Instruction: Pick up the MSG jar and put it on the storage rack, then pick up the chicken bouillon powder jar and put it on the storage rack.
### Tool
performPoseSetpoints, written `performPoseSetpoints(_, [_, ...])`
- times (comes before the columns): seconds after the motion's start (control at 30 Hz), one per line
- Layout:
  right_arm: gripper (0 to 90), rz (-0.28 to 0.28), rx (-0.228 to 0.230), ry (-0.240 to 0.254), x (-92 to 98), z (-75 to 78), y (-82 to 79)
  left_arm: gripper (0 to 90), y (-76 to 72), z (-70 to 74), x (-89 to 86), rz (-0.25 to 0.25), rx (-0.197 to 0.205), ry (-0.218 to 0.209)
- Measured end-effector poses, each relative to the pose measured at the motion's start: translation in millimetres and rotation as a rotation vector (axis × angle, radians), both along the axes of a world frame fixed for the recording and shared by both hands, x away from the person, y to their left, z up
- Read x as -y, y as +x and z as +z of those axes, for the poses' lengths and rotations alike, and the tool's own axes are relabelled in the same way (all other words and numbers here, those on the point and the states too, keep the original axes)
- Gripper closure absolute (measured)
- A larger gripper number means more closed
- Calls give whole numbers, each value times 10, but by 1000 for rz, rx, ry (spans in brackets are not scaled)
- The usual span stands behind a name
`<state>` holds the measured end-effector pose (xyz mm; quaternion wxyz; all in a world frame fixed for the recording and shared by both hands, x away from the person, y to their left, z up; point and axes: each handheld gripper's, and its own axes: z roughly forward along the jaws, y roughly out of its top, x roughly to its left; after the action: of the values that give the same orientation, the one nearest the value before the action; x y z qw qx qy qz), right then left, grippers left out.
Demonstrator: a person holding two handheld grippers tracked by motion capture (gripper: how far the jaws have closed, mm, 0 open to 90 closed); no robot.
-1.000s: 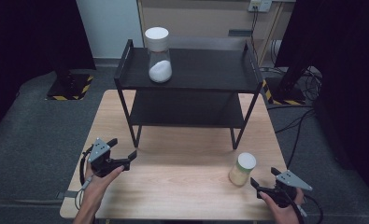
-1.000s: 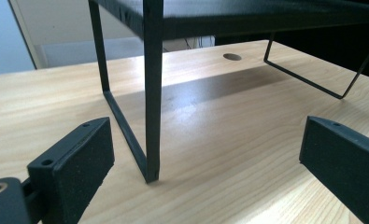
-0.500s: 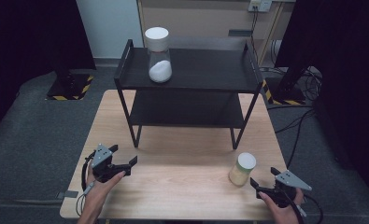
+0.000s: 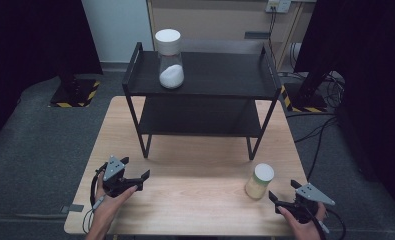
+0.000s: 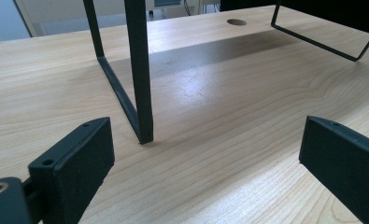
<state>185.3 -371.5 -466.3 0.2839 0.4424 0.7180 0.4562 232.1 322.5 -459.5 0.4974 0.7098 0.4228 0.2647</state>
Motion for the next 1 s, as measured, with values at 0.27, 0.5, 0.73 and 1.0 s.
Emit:
performPoseSetpoints(0.27, [49,7,5,1,3,7,-9,22,-18,26,13,-6,8,8])
performPoseSetpoints(0.5, [47,22,8,3,10,19,-23,20,-27,51,-6,-11,14,8])
performPoseSetpoints(0.73, [44,47,10,-1,19,29,-17,20,-25,44,-11,-7,11,12])
performPoseSetpoints(1.0, [41,92,10,6,18,28,12,20,-26,41,-20,-5,7,13])
